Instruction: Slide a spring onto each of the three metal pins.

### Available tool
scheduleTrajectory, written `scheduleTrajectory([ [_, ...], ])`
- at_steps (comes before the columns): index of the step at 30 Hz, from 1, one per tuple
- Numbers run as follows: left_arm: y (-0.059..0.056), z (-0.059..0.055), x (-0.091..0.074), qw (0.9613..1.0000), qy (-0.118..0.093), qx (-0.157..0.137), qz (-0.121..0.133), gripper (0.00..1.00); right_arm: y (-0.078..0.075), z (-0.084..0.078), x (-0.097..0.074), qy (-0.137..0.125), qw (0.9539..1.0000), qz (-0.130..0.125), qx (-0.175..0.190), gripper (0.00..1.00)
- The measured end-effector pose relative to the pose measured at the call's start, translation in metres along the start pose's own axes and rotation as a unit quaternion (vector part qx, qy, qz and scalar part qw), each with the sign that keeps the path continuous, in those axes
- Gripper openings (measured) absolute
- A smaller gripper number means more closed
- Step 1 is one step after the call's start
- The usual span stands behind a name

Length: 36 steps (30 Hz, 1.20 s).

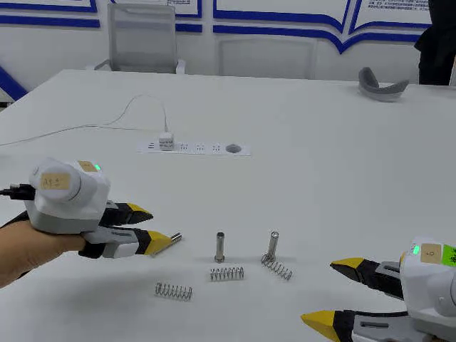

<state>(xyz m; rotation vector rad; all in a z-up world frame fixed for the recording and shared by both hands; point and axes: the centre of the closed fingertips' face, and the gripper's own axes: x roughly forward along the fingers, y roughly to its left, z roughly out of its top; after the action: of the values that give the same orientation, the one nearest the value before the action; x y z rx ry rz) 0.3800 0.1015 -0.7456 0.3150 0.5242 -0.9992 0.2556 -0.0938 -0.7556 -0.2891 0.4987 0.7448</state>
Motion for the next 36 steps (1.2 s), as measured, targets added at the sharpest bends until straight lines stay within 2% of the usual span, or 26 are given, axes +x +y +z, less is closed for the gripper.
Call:
scheduleTrajectory([
  [6,0.006,-0.002,0.008,0.9998,0.021,0.003,0.004,0.30,0.003,0.001,0.002,0.000,1.0000,0.002,-0.001,0.58],
  [9,0.005,-0.003,0.012,0.9996,0.027,0.001,0.000,0.28,0.003,0.000,0.002,0.000,1.0000,0.002,0.000,0.58],
  [15,0.006,-0.010,0.021,0.9986,0.052,0.013,-0.002,0.24,0.003,-0.001,0.002,0.002,1.0000,0.002,0.001,0.58],
  [19,0.009,-0.013,0.027,0.9979,0.063,0.010,-0.003,0.23,0.004,-0.002,0.003,0.002,1.0000,0.004,0.001,0.58],
  [36,0.000,-0.023,0.044,0.9935,0.111,0.018,-0.018,0.18,0.003,-0.005,0.003,0.007,1.0000,0.000,-0.002,0.58],
])
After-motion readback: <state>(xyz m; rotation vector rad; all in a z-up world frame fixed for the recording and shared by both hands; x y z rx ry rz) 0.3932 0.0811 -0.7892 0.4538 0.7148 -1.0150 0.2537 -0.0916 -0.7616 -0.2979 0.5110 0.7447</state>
